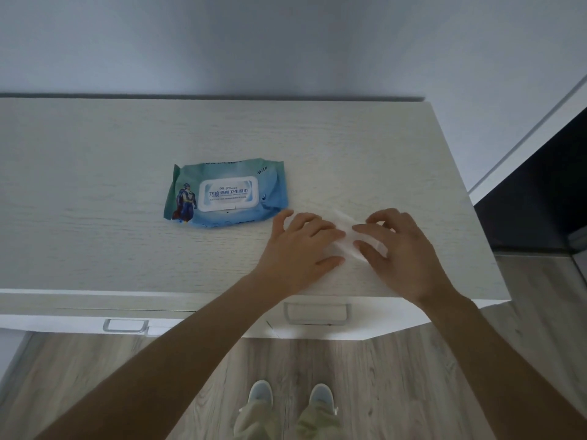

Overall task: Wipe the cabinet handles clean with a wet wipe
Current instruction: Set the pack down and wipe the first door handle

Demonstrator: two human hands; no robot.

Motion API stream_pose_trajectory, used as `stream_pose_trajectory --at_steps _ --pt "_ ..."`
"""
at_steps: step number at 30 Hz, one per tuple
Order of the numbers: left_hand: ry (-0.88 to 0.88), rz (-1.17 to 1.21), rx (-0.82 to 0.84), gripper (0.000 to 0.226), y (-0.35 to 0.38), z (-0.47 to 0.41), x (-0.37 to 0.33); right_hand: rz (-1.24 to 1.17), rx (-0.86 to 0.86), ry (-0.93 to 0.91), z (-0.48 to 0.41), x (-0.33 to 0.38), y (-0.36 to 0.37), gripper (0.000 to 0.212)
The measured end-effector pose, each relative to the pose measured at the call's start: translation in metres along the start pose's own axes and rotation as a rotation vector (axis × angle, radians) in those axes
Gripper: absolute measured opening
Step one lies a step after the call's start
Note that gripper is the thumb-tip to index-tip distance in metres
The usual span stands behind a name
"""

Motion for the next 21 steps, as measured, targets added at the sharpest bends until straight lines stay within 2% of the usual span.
stream_pose_trajectory --at_steps 3,6,10,12,15,17,21 --pt "-0.028 0.071 -0.068 0.035 -0.002 -0.001 -0.003 -0.027 0.078 -0.005 0.006 -0.004 -0.001 0.040" --pt "-0.106 0.103 -0.165 0.032 -0.005 -0.005 -0.008 0.011 -0.006 -0.009 0.007 -0.002 -0.001 0.021" --pt "-0.293 0.258 -0.108 0.026 -0.006 -0.015 -0.012 -0.193 0.009 0.271 -0.003 -0.001 -0.001 0.012" --pt "-0.246 0.271 -0.151 0.035 -0.008 -0.019 -0.014 -0.243 0.004 0.332 -0.007 -0.002 0.000 0.012" --pt "-0.096 0.159 -0.123 0.033 -0.001 -0.019 -0.013 -0.181 -0.017 0.318 -0.008 -0.003 0.004 0.005" --pt "-0.088 0.147 -0.106 0.035 0.002 -0.018 -0.011 -0.157 -0.064 0.290 -0.007 -0.003 0.007 0.008" --pt "-0.188 0.267 -0.090 0.033 0.003 -0.017 -0.011 -0.078 -0.093 -0.012 -0.004 0.003 0.007 0.018"
Point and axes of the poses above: each hand's wrist, its own z-axis away from the middle knuckle, its own y-axis out of the palm, x = y × z, the point moved 2 cm from there along -z, towards the middle knuckle, and after that the axes turned 8 degrees about -y, right-handed, at the moved point
